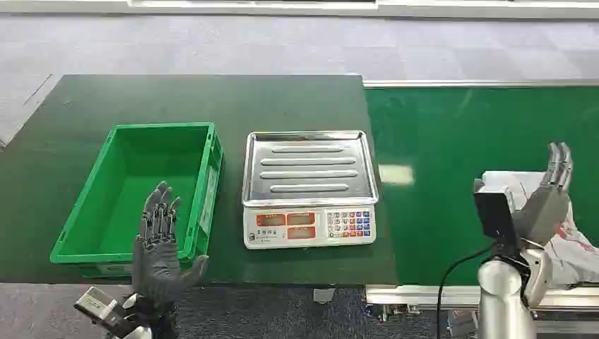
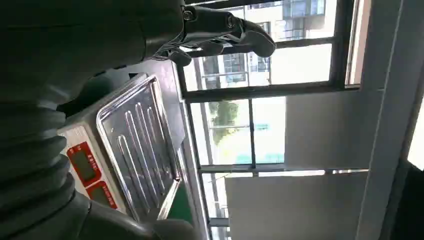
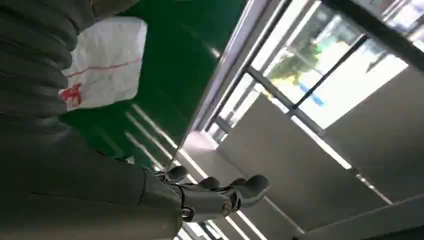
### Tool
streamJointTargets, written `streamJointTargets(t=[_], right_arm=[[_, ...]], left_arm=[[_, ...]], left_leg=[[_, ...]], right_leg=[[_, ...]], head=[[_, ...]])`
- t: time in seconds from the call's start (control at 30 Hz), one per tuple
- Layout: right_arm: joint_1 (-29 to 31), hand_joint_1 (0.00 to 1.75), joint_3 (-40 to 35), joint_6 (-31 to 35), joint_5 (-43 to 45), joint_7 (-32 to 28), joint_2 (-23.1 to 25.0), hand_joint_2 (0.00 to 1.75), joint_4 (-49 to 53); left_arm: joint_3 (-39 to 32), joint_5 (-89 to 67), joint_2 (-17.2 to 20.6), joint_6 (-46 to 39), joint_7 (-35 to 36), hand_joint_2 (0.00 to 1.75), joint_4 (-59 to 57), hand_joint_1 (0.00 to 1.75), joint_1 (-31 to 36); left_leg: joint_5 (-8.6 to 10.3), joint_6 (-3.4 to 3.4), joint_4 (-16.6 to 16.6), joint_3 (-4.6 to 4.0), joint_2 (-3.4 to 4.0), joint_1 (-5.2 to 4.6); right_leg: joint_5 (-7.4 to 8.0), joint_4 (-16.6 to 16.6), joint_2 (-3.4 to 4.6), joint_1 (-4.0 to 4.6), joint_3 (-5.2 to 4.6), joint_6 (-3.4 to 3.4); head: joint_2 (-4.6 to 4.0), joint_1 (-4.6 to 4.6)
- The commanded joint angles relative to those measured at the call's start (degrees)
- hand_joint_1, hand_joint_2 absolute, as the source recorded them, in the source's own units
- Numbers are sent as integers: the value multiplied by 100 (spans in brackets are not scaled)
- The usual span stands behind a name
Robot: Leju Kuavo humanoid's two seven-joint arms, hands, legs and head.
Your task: Moved the parcel from conveyor to table for the left to box.
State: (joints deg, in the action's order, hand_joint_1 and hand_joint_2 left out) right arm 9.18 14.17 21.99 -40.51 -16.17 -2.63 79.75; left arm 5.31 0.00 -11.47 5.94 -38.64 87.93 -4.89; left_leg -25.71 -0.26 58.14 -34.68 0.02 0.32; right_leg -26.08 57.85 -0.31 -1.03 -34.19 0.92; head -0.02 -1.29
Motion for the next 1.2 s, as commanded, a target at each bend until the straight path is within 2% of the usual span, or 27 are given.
streamJointTargets(t=[0.03,0.07,0.13,0.3,0.4,0.5,0.57,0.63,0.93,1.07,1.1,1.13,1.2], right_arm=[[1741,0,1611,272,-816,914,-1862,0,-5149],[1790,0,1691,-124,-903,1460,-1938,175,-5544],[1620,0,1711,-831,-1161,2163,-1990,175,-5935],[1547,0,1755,-742,-1177,2120,-1921,175,-5944],[1391,0,1838,-1297,-1278,2545,-1870,175,-6002],[1281,0,1864,-1657,-1389,2670,-1906,175,-6090],[1210,0,1759,-2000,-1593,2816,-1961,175,-6137],[1143,0,1782,-2282,-1651,2725,-1952,175,-6132],[1163,0,1785,-2303,-1656,2709,-1927,175,-6118],[1173,0,1928,-2461,-1592,2457,-1800,175,-6075],[1184,21,1952,-2410,-1611,2477,-1776,175,-6064],[1196,168,1944,-2405,-1629,2488,-1774,175,-6064],[1238,175,2002,-2282,-1625,2433,-1759,175,-6014]], left_arm=[[149,110,163,-40,70,175,-330,0,109],[137,108,134,-31,78,175,-333,0,109],[167,96,134,19,121,175,-415,0,139],[162,96,137,20,121,175,-476,0,161],[207,84,189,56,114,175,-588,0,227],[253,78,215,70,101,175,-693,0,331],[262,77,197,71,103,175,-736,0,380],[284,76,182,64,122,175,-782,0,434],[284,77,181,65,121,175,-773,0,423],[289,57,159,70,117,175,-746,0,401],[294,47,152,69,116,175,-738,0,392],[297,46,150,70,116,175,-739,0,388],[316,31,159,71,115,175,-745,0,370]], left_leg=[[4,10,-12,26,-21,5],[2,10,-6,21,-23,2],[4,15,-7,17,-43,2],[-7,18,-1,12,-41,-1],[-10,17,1,12,-30,-4],[-7,16,-27,42,-29,4],[-6,16,-17,30,-39,1],[-6,17,-6,14,-39,2],[-16,28,1,48,-38,6],[-16,32,1,51,-37,6],[-20,34,4,52,-35,6],[-16,34,-3,53,-33,8],[-21,35,8,52,-28,7]], right_leg=[[7,-33,-18,6,44,4],[6,-27,-21,2,39,7],[4,-29,-45,2,47,8],[-4,-18,-42,0,36,8],[-6,-14,-31,0,30,8],[0,-47,-28,11,61,0],[-6,-34,-34,10,51,2],[-9,-19,-37,5,34,5],[-18,-28,-41,8,77,18],[-17,-33,-40,8,80,20],[-19,-30,-38,7,81,21],[-14,-42,-36,10,84,18],[-16,-33,-31,8,89,22]], head=[[0,0],[0,0],[0,2],[0,2],[0,2],[0,2],[0,0],[0,2],[0,0],[0,0],[0,2],[0,0],[0,0]])
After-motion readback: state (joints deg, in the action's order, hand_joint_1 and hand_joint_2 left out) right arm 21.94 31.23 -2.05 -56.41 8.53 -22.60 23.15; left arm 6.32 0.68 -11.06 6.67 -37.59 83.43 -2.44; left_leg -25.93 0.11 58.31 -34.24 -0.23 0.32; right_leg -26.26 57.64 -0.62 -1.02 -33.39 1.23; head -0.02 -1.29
